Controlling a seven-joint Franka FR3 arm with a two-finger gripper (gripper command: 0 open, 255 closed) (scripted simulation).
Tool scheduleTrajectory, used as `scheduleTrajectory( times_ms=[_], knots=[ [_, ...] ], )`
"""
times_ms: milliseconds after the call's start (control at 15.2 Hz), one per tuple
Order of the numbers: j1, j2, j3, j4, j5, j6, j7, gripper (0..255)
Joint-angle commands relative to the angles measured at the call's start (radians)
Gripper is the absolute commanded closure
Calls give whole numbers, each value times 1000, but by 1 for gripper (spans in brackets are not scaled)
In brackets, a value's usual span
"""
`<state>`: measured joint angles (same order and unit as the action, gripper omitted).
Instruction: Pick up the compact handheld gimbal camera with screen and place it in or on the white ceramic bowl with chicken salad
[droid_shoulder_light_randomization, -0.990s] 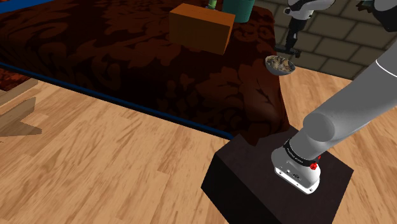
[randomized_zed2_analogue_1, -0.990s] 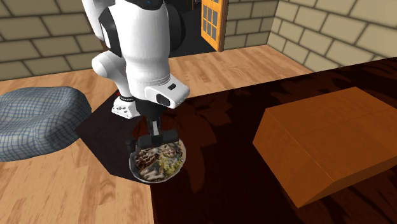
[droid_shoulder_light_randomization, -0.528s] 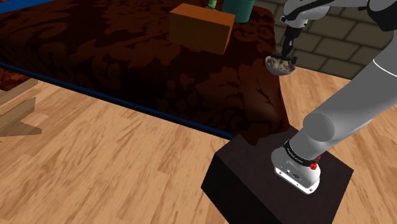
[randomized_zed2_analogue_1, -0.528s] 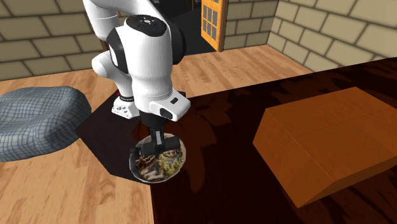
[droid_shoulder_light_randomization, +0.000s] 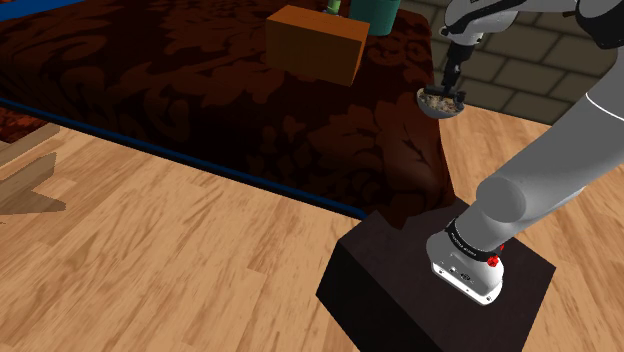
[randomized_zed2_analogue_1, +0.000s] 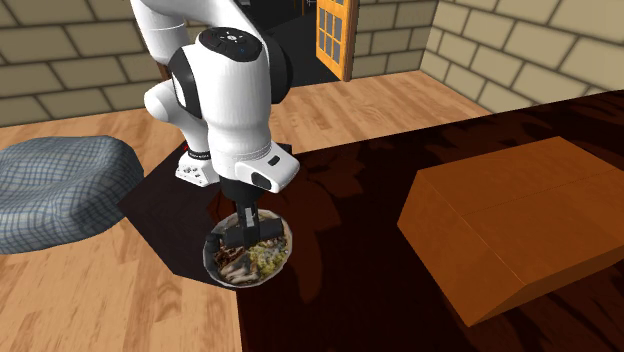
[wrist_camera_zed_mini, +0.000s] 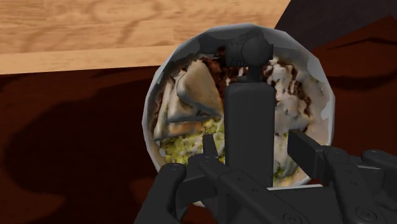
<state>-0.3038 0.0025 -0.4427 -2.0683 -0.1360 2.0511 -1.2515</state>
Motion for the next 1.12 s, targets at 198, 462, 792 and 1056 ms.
scheduleTrajectory(
  times_ms=[198, 462, 792, 1056],
  knots=[
    [0, 0, 0, 0, 0, 0, 0, 0],
    [8, -29, 8, 71, -7, -99, 6, 0],
    [9, -35, 10, 92, -8, -125, 7, 0],
    [9, -35, 10, 92, -8, -125, 7, 0]
  ],
)
